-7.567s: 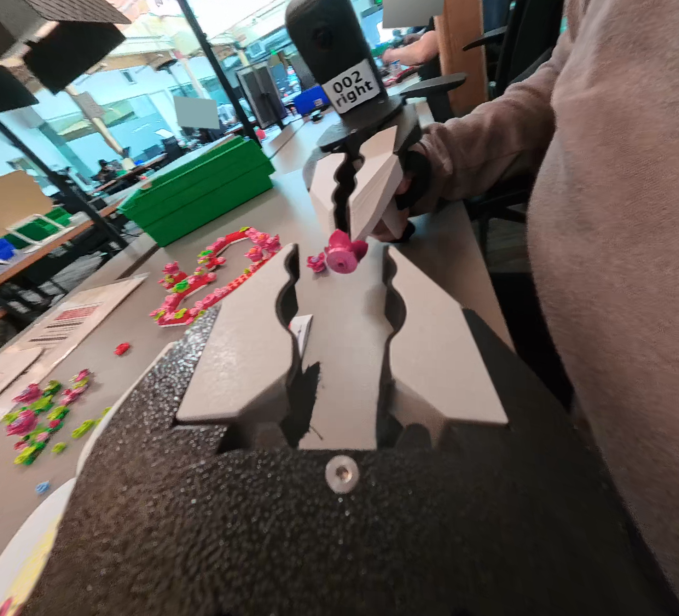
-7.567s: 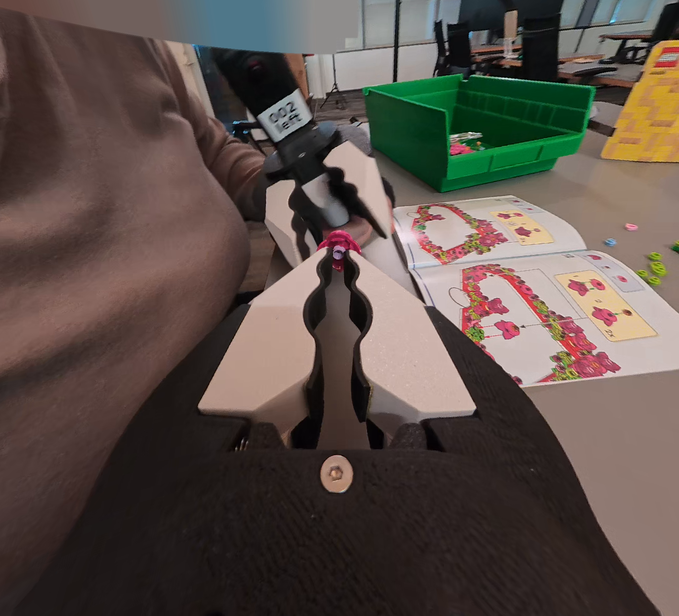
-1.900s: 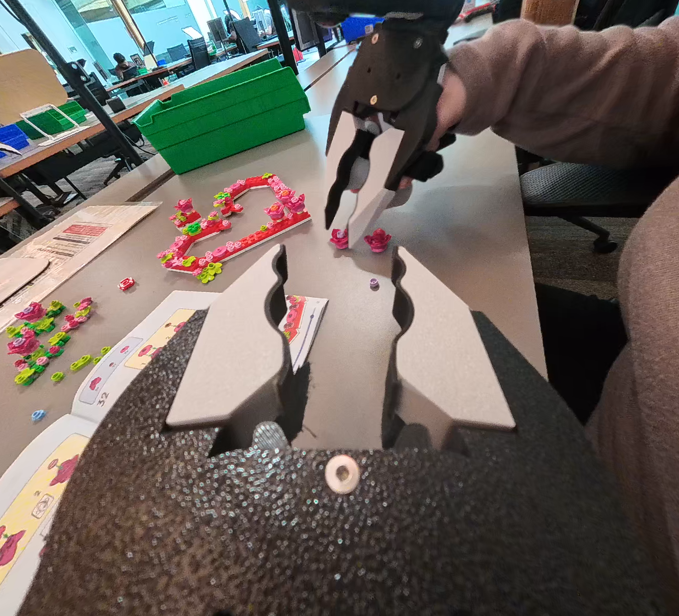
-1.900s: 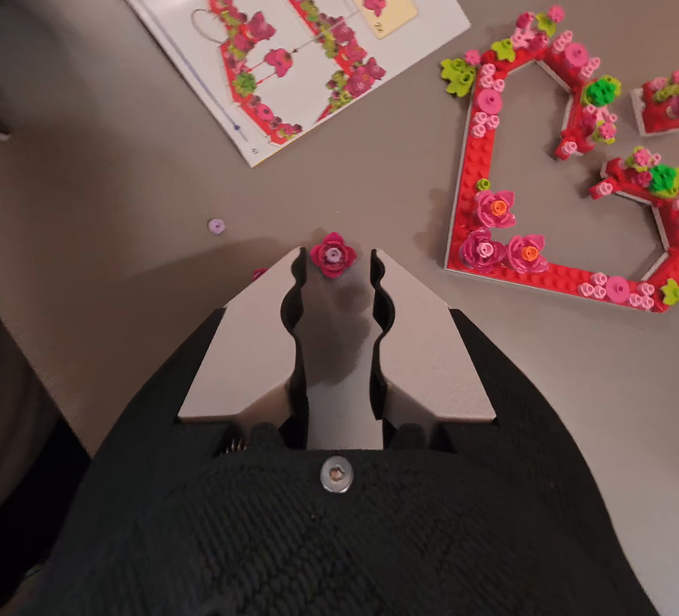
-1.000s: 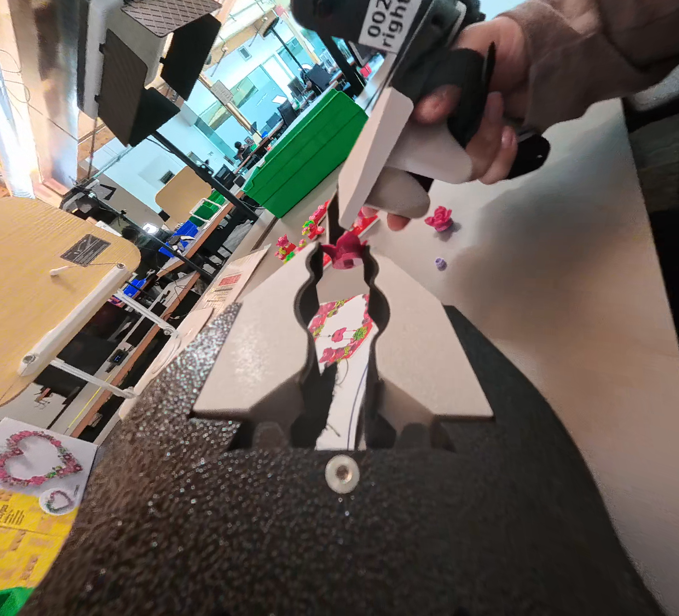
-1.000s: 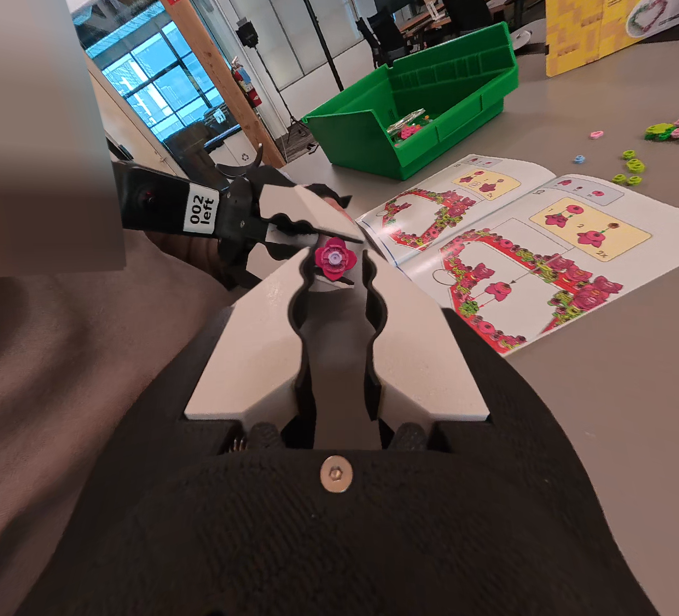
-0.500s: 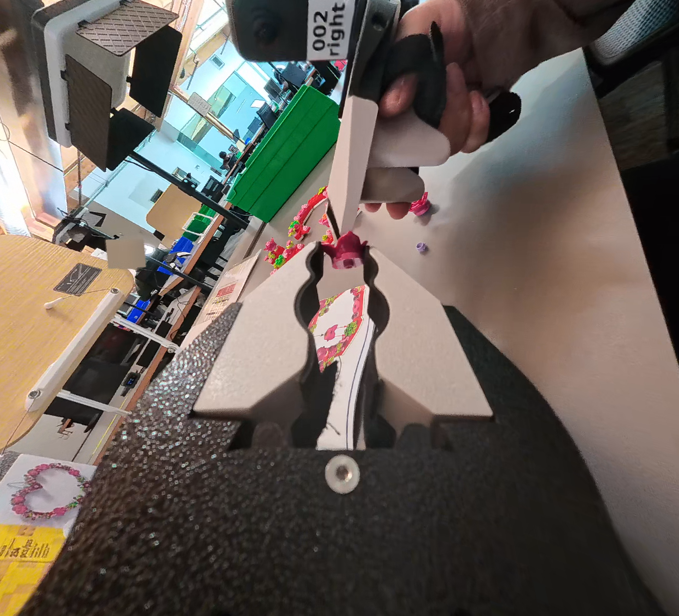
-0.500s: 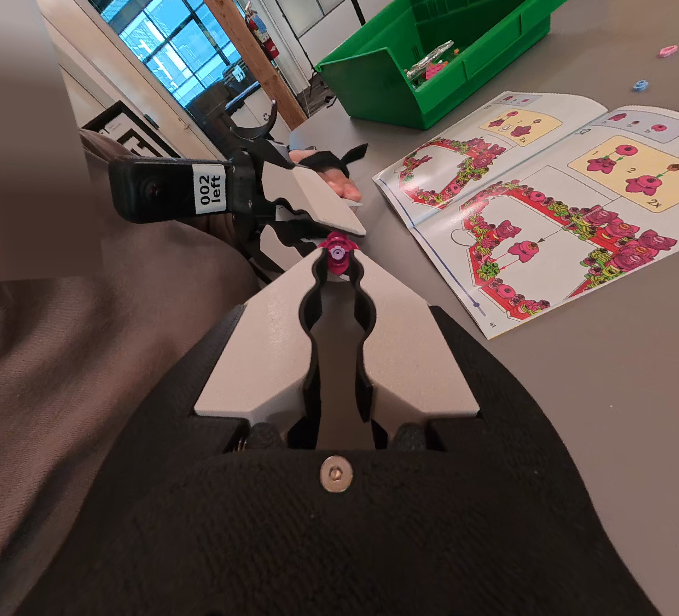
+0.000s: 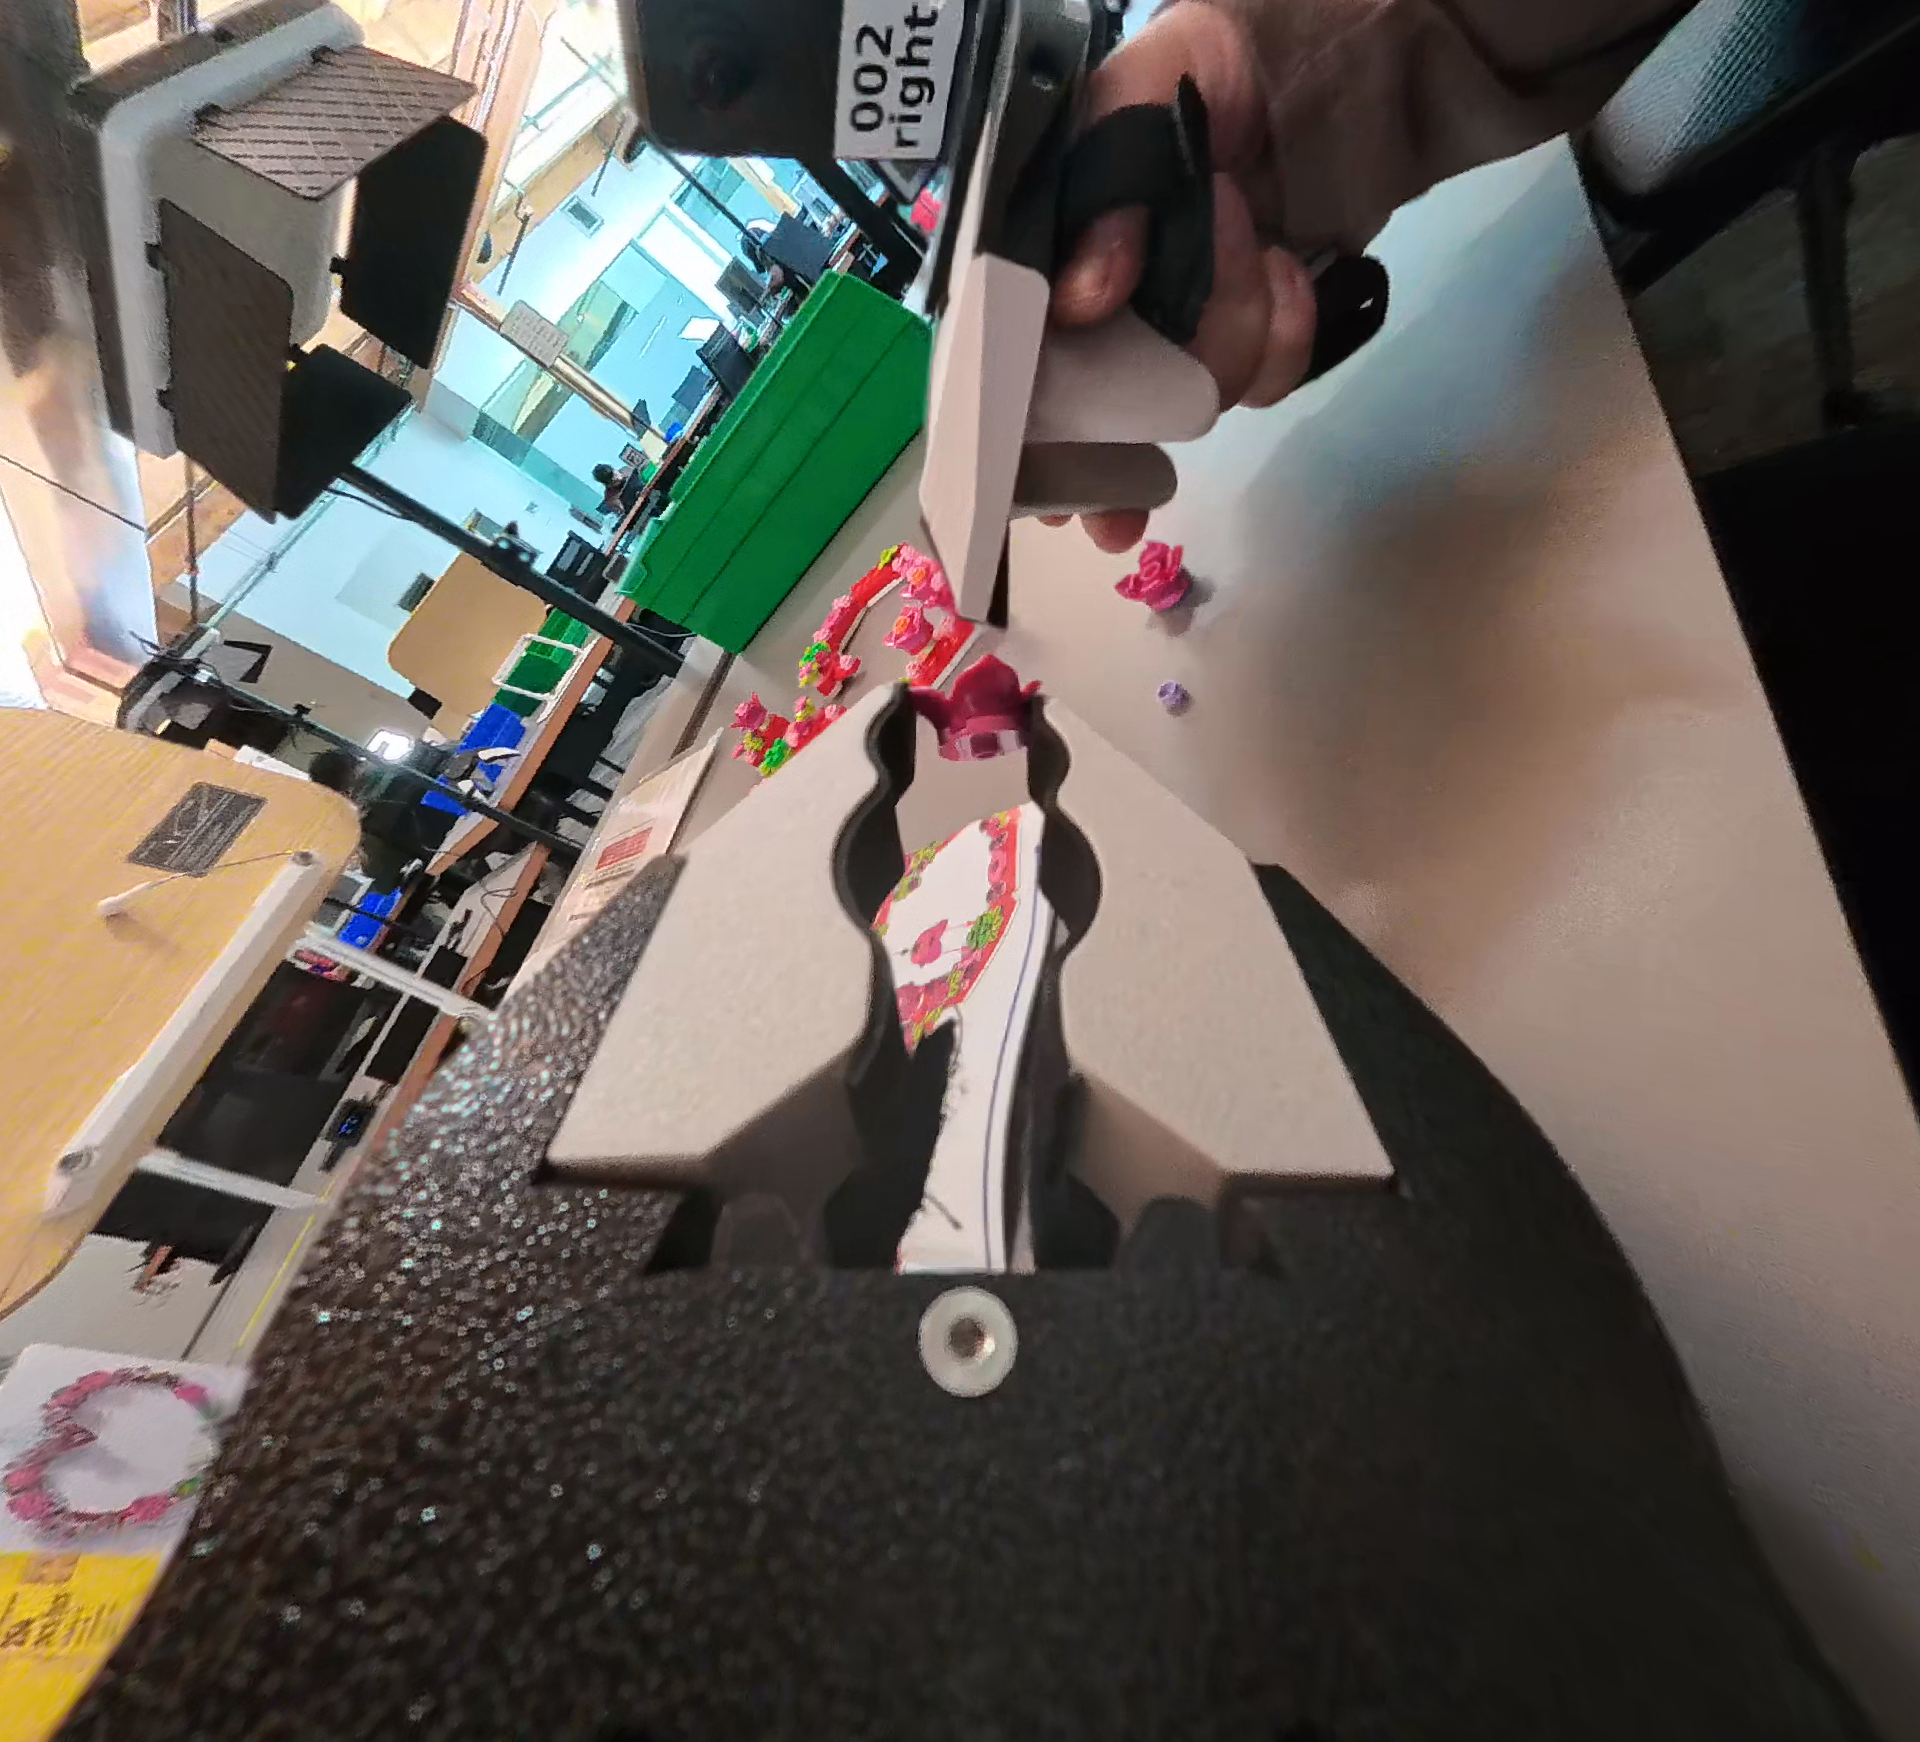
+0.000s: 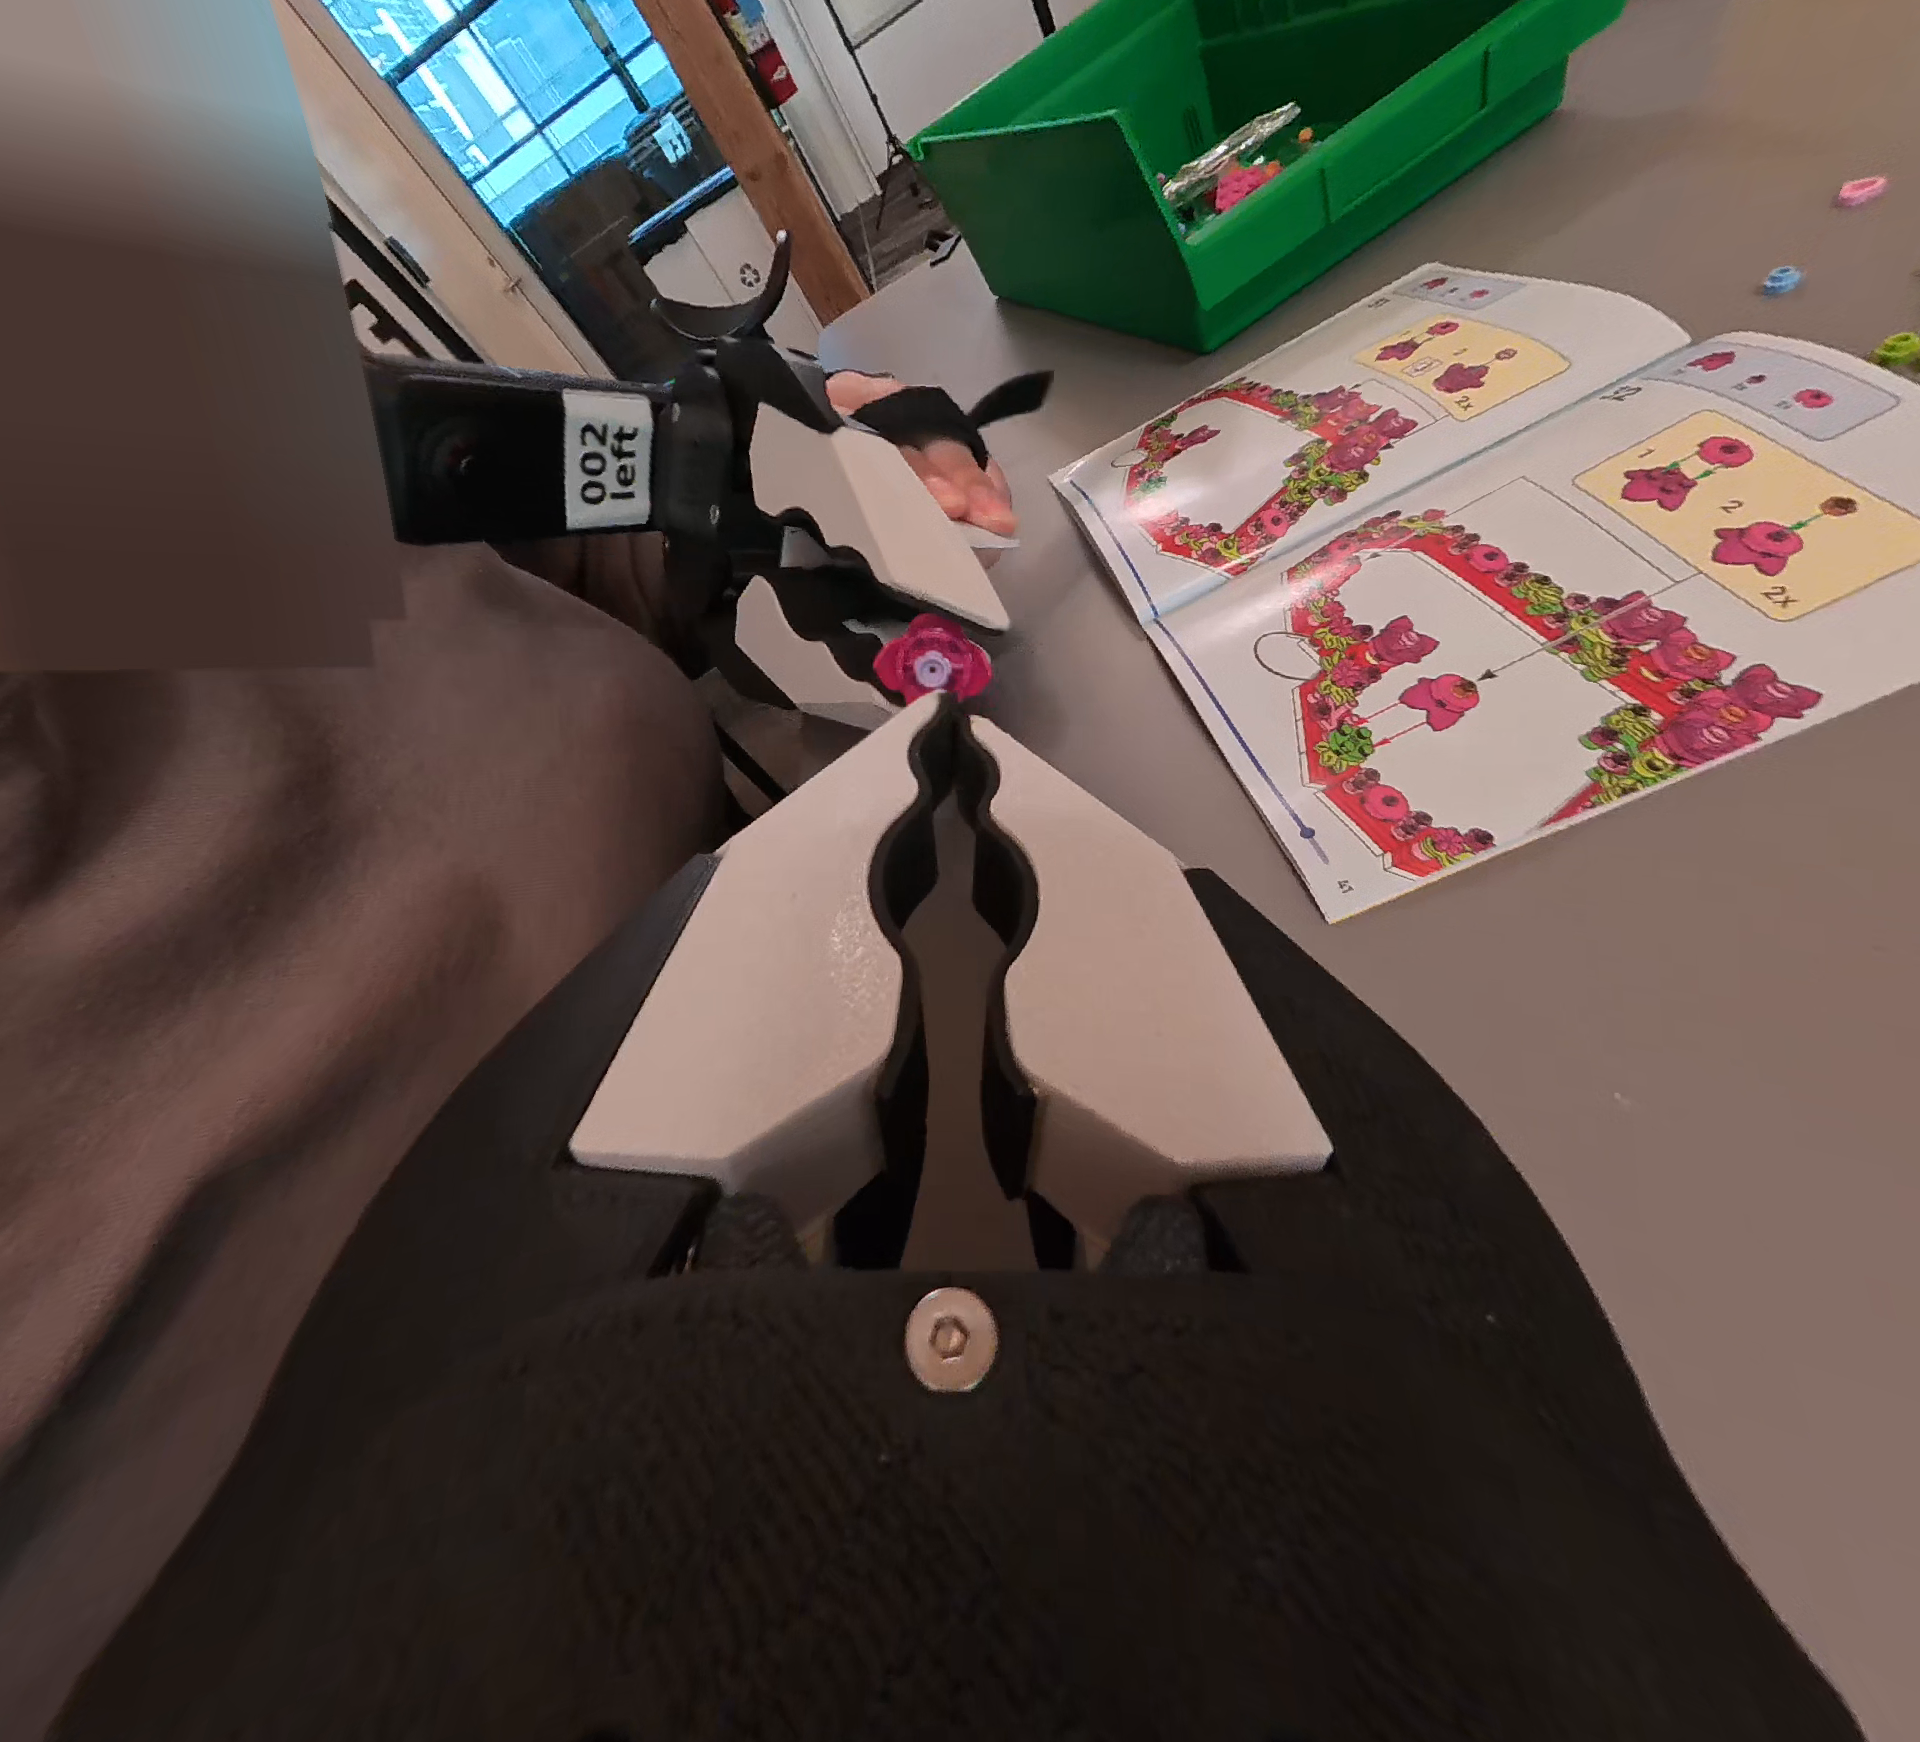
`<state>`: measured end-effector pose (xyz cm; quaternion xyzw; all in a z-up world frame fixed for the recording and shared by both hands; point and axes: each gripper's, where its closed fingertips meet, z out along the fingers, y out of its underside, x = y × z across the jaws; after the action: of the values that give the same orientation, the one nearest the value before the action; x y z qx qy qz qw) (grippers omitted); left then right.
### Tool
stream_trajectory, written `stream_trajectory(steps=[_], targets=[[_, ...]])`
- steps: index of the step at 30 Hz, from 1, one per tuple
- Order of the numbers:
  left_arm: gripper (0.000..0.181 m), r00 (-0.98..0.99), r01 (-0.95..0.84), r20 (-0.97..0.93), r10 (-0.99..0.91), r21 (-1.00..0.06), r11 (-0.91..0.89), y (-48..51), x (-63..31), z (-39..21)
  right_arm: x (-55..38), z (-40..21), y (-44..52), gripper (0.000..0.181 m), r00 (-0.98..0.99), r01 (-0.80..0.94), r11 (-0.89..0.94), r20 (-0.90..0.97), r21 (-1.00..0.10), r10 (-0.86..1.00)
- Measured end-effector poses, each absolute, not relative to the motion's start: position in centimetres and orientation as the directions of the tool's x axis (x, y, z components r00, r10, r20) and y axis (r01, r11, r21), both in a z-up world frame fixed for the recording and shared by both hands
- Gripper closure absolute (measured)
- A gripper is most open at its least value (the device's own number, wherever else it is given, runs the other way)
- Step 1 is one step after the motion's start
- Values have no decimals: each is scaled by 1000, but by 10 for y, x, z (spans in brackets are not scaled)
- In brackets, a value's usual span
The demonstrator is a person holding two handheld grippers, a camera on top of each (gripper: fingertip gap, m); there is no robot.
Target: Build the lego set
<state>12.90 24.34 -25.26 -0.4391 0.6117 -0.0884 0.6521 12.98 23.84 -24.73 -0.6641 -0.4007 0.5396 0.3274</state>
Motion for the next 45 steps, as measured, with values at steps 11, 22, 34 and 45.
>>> stream_trajectory(steps=[11, 22, 34, 45], targets=[[162, 119, -278, -419, -900, -884, 375, 219, 140, -257, 127, -239, 216, 172, 7, 231, -51, -51, -972, 999], [162, -28, -227, -110, -994, -967, 113, 200, 144, -260, 125, -249, 198, 176, -89, 312, 115, 91, -943, 992], [162, -183, -257, 87, -979, -966, -37, 177, 144, -261, 128, -248, 178, 178, -197, 337, 184, 122, -923, 973], [162, -189, -288, 73, -979, -958, -16, 176, 140, -268, 135, -250, 179, 181, -202, 350, 175, 108, -920, 973]])
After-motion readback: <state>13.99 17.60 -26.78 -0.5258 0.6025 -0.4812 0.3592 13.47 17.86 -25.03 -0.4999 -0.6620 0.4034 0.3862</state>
